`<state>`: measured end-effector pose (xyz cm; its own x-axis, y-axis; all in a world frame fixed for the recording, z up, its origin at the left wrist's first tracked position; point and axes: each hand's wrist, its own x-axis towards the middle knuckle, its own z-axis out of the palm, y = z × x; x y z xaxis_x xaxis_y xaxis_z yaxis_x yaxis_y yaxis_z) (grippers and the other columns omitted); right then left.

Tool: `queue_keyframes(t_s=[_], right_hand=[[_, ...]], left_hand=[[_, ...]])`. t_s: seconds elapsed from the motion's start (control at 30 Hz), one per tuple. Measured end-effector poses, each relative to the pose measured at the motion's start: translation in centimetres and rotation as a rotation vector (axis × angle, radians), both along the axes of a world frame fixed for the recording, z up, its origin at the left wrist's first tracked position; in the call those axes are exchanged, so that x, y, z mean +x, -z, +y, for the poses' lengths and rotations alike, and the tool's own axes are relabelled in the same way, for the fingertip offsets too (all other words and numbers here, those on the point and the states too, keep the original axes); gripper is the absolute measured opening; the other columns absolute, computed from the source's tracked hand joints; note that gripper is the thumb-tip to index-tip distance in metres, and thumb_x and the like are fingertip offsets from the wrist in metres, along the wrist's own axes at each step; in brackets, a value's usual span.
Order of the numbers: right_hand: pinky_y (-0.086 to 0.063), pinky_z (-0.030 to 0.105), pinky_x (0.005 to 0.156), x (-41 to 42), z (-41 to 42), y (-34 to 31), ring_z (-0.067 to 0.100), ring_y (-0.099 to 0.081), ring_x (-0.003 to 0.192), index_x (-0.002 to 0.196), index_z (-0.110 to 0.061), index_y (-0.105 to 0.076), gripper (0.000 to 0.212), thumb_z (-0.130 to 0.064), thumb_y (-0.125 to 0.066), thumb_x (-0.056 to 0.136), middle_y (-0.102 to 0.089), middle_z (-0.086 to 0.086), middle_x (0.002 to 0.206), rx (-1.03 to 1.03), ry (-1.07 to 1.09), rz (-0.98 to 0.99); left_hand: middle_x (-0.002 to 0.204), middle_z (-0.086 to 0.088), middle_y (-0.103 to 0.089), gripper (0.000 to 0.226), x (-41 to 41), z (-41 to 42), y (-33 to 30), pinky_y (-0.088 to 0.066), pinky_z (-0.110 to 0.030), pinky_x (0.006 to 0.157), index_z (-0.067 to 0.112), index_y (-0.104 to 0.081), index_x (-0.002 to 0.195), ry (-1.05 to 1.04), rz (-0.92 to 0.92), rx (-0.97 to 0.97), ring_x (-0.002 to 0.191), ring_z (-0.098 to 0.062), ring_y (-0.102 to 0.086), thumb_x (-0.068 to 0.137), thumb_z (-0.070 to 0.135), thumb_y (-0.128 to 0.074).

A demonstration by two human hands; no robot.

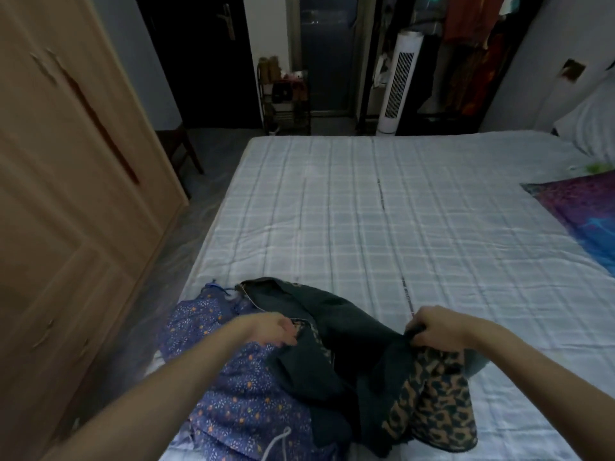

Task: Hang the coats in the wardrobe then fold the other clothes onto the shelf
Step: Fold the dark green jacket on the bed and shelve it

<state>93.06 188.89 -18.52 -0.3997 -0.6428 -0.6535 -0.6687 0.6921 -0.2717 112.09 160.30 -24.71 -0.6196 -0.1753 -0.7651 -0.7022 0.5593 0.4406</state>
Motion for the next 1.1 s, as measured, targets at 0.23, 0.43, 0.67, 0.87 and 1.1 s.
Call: queue_keyframes(t_s=[0.23,0.43,0.67,0.87,1.1], right_hand=[[-0.051,0.021,0.078,-0.5,1.8,-6.8,0.015,-0.069,0.091,0.083,-0.021,-0.079,0.023,-0.003,-0.066,0.083,-0.075,-0.002,0.094,-0.507,0.487,-0.504],[-0.051,0.03,0.069,-2.7,4.5,-10.1,0.033,-0.064,0.078,0.086,0.006,-0.069,0.026,-0.01,-0.053,0.072,-0.067,0.026,0.086,-0.613,0.539,-0.598],[-0.046,0.04,0.084,-6.3,5.2,-8.5,0.035,-0.059,0.1,0.105,-0.021,-0.065,0.026,-0.012,-0.042,0.097,-0.062,0.019,0.114,-0.614,0.698,0.401],[-0.046,0.043,0.096,2.0,-2.5,-8.1,0.021,-0.044,0.121,0.149,-0.03,-0.014,0.099,-0.066,-0.063,0.072,-0.033,0.003,0.139,-0.896,0.532,0.443],[-0.05,0.042,0.071,-4.2,-2.4,-3.3,0.039,-0.061,0.089,0.098,-0.018,-0.061,0.026,-0.017,-0.04,0.082,-0.065,0.021,0.1,-0.647,0.851,0.374]], left_hand=[[0.13,-0.003,-0.056,0.064,-0.9,7.5,5.3,-0.046,-0.031,0.101,0.014,-0.047,0.139,0.018,0.243,0.016,0.12,-0.022,-0.054,0.079,0.01,-0.068],[0.131,-0.011,-0.051,0.039,-5.6,11.3,1.0,-0.032,-0.018,0.11,0.009,-0.034,0.138,-0.233,0.794,-0.253,0.118,-0.022,-0.049,0.107,0.026,-0.018],[0.132,-0.009,-0.052,0.036,-11.9,6.8,-7.2,-0.035,-0.023,0.104,-0.002,-0.056,0.127,-0.397,1.031,-0.471,0.129,-0.032,-0.048,0.093,0.006,-0.061],[0.116,-0.014,-0.066,0.027,-14.7,8.6,-17.8,-0.047,-0.035,0.094,0.008,-0.066,0.103,-0.176,0.876,-0.38,0.111,-0.03,-0.061,0.089,0.025,-0.051],[0.08,0.003,-0.066,0.026,-13.5,3.5,-24.8,-0.049,-0.026,0.072,0.009,-0.063,0.087,0.0,0.8,-0.645,0.063,-0.017,-0.063,0.089,0.03,-0.05]])
